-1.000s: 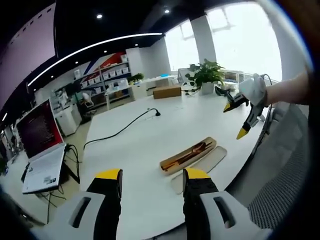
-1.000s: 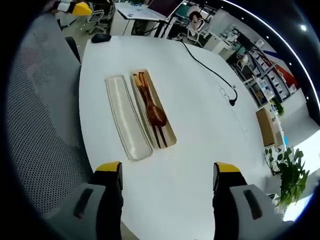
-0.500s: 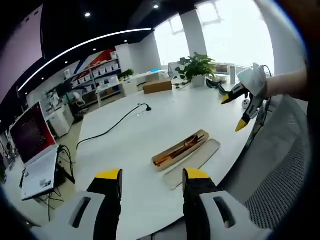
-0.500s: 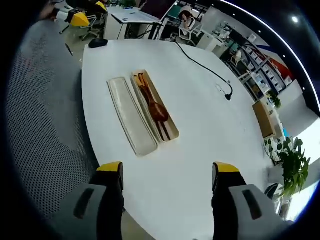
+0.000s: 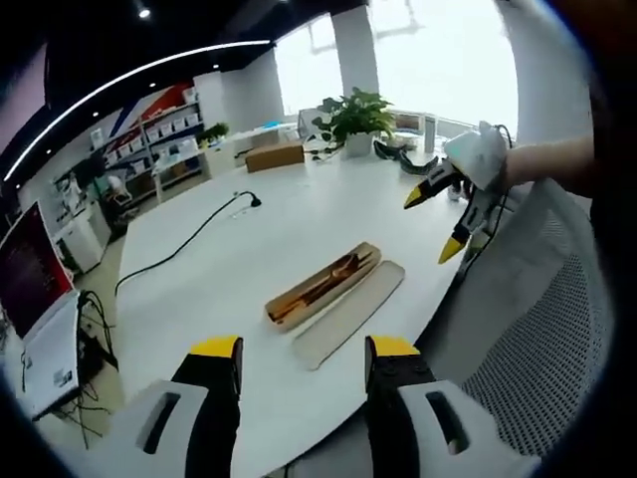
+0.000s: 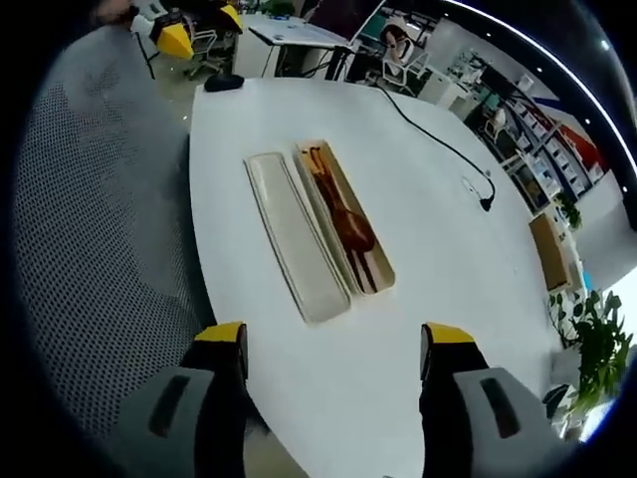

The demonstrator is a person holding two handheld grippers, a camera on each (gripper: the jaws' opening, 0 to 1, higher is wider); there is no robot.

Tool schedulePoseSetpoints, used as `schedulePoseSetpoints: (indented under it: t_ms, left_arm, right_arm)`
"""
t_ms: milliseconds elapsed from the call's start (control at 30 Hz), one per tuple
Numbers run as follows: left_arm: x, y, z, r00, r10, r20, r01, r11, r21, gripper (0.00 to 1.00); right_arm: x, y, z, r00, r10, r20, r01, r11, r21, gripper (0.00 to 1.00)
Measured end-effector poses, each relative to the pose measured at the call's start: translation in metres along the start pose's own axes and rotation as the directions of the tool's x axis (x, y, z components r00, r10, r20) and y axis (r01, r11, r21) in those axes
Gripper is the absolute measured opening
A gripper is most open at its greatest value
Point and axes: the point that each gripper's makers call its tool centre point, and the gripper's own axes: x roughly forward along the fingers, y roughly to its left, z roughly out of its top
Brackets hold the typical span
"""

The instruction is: Arrange the utensils inside the cutlery case until each visible utensil rests in its matching compartment.

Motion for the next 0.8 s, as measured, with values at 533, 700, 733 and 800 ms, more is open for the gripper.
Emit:
schedulePoseSetpoints:
  t_ms: [533,700,733,800]
  left_arm:
    - [0.070,0.002,-0.057,0.940,-0.301,-0.160,0.308,0.951,0.023,0.49]
    - [0.095,-0.002,-0.069,0.927,-0.326,-0.187,0.338,0.941,0.036,0.49]
    - [0.099,-0.001,-0.072,0.925,-0.331,-0.187,0.343,0.939,0.037,0.49]
    - [0.106,-0.002,-0.075,0.920,-0.343,-0.192,0.356,0.934,0.038,0.49]
  right_arm:
    - [0.018,-0.009,-0.031,0.988,0.153,0.002,-0.153,0.988,0.027,0.59]
    - [0.033,-0.001,-0.032,0.975,0.223,0.000,-0.223,0.975,0.023,0.54]
    - [0.036,0.000,-0.032,0.972,0.235,-0.004,-0.235,0.972,0.017,0.54]
    - [0.042,0.003,-0.031,0.966,0.259,-0.003,-0.259,0.966,0.012,0.54]
